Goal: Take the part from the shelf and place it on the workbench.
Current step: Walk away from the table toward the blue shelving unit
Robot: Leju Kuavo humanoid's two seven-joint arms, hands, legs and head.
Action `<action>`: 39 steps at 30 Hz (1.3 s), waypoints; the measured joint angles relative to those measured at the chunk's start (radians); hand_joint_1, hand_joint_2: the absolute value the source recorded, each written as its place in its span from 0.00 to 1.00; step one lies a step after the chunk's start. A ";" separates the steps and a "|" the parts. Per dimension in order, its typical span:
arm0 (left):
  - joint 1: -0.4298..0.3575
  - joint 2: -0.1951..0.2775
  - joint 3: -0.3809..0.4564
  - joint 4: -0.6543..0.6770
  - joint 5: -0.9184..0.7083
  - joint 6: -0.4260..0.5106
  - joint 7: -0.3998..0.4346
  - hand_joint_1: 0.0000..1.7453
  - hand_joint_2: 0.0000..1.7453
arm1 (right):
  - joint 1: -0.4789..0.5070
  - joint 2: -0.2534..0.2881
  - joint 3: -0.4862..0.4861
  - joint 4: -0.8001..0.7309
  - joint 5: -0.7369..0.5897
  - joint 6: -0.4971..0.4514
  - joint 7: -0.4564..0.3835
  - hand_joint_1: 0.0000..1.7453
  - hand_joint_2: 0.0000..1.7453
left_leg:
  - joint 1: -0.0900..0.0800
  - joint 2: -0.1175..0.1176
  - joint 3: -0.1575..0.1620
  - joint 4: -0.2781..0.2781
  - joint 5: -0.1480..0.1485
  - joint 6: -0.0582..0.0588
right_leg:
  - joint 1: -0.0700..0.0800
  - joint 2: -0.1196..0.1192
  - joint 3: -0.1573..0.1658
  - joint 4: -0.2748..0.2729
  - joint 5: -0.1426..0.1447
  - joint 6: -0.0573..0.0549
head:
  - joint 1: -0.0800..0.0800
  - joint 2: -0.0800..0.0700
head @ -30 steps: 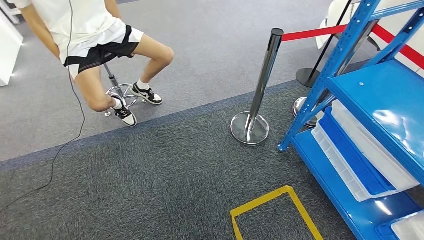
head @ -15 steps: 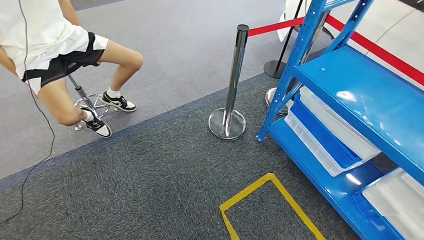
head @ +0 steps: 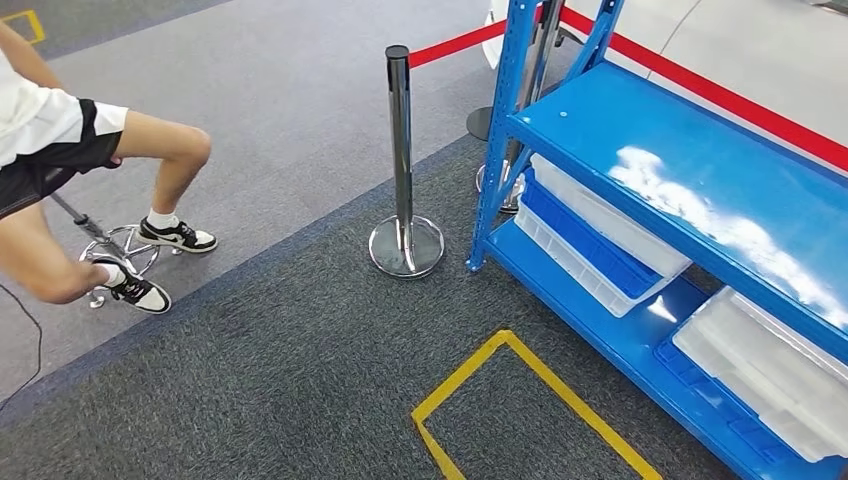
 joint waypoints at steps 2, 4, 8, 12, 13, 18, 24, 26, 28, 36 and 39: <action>-0.001 0.003 0.000 -0.001 -0.002 0.000 0.000 0.00 0.00 | 0.000 0.000 -0.001 0.000 0.000 0.000 -0.001 0.00 0.00 | 0.000 -0.027 0.050 -0.125 0.079 0.009 | 0.000 0.028 0.004 0.002 -0.002 0.002 | 0.000 0.000; -0.003 0.007 0.001 -0.001 -0.005 0.000 0.000 0.00 0.00 | -0.001 0.001 -0.001 0.000 0.000 0.000 -0.002 0.00 0.00 | -0.002 -0.064 0.097 -0.240 0.117 0.018 | 0.001 0.051 0.003 0.003 -0.004 0.011 | 0.000 0.000; -0.012 0.010 0.006 -0.003 -0.010 -0.001 0.001 0.00 0.00 | 0.002 -0.002 -0.002 0.000 0.000 0.003 -0.003 0.00 0.00 | -0.005 -0.043 0.125 -0.289 0.119 0.040 | 0.001 0.057 -0.006 0.023 0.007 0.036 | 0.001 0.000; -0.012 0.012 0.013 -0.004 -0.016 -0.003 0.002 0.00 0.00 | -0.003 -0.004 -0.003 0.000 -0.001 0.004 -0.007 0.00 0.00 | -0.009 0.008 0.142 -0.295 0.116 0.054 | -0.001 -0.033 -0.099 0.197 -0.090 0.051 | 0.001 0.000; -0.011 0.012 0.015 -0.004 -0.018 -0.003 0.003 0.00 0.00 | -0.002 -0.004 -0.003 0.000 -0.001 0.004 -0.009 0.00 0.00 | -0.010 0.020 0.144 -0.295 0.112 0.054 | -0.004 -0.040 -0.129 0.247 -0.108 0.054 | 0.001 0.000; -0.011 0.013 0.018 -0.005 -0.025 -0.006 0.005 0.00 0.00 | 0.003 -0.004 -0.003 0.000 0.000 0.004 -0.013 0.00 0.00 | -0.008 0.078 0.183 -0.294 0.078 0.034 | -0.007 -0.094 -0.068 0.076 0.002 0.054 | 0.001 0.000; -0.020 0.014 0.021 -0.007 -0.032 -0.007 0.008 0.00 0.00 | 0.002 -0.004 -0.004 0.000 -0.001 0.004 -0.013 0.00 0.00 | -0.007 0.079 0.207 -0.236 0.039 -0.001 | 0.001 -0.085 -0.019 0.024 -0.009 0.001 | -0.001 0.000; -0.023 0.014 0.024 -0.007 -0.035 -0.007 0.009 0.00 0.00 | -0.003 -0.004 -0.004 0.000 -0.001 0.004 -0.014 0.00 0.00 | -0.001 0.028 0.140 -0.123 0.005 -0.006 | 0.000 -0.062 -0.004 0.020 -0.017 -0.010 | -0.001 0.000; -0.021 0.014 0.026 -0.007 -0.036 -0.007 0.011 0.00 0.00 | -0.006 -0.004 -0.004 0.000 -0.002 0.004 -0.014 0.00 0.00 | 0.001 0.007 0.053 -0.009 -0.045 -0.007 | 0.001 -0.033 0.011 0.020 -0.028 -0.014 | -0.001 0.000; -0.015 0.027 0.028 -0.008 -0.036 -0.007 0.014 0.00 0.00 | -0.001 0.002 -0.004 0.000 -0.002 0.006 -0.014 0.00 0.00 | -0.013 -0.061 0.018 -0.233 0.158 0.023 | 0.002 0.074 0.078 0.026 -0.087 0.011 | -0.001 0.000; -0.022 0.026 0.030 -0.010 -0.036 -0.008 0.016 0.00 0.00 | 0.000 -0.002 -0.004 0.000 -0.002 0.006 -0.014 0.00 0.00 | -0.009 -0.033 0.055 -0.259 0.155 0.039 | 0.007 0.046 0.077 0.052 -0.093 0.026 | 0.000 0.000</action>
